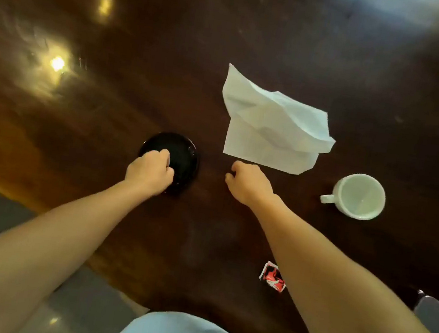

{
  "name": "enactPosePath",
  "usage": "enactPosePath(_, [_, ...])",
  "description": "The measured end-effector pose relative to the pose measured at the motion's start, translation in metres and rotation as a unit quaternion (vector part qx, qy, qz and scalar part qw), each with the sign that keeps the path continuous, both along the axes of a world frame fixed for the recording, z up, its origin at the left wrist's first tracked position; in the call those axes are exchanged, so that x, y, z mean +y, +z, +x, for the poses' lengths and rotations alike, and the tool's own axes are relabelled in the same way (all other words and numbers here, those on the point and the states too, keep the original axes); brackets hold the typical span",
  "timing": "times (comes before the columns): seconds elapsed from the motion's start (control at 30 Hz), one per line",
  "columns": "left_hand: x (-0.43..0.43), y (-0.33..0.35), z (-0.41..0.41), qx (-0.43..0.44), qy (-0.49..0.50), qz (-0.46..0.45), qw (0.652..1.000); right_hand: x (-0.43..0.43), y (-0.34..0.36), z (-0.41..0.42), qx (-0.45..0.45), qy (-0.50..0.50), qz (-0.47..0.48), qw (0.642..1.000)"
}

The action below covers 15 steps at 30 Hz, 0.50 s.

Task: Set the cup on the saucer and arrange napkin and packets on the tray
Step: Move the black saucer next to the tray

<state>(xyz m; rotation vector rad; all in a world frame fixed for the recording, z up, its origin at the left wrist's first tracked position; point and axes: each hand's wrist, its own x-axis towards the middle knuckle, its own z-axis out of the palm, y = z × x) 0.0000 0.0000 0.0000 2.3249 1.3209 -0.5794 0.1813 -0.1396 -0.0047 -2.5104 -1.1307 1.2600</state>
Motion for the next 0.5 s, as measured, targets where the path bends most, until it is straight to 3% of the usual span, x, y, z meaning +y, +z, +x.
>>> enactPosePath(0.27, [0.035, -0.024, -0.022, -0.025, 0.250, 0.062, 0.966, 0.082, -0.028, -0.039, 0.118, -0.052, -0.002, 0.992])
enactPosePath(0.5, [0.042, -0.038, -0.024, -0.007, 0.288, -0.006, 0.958, 0.097, -0.043, -0.039, 0.156, -0.049, -0.046, 0.985])
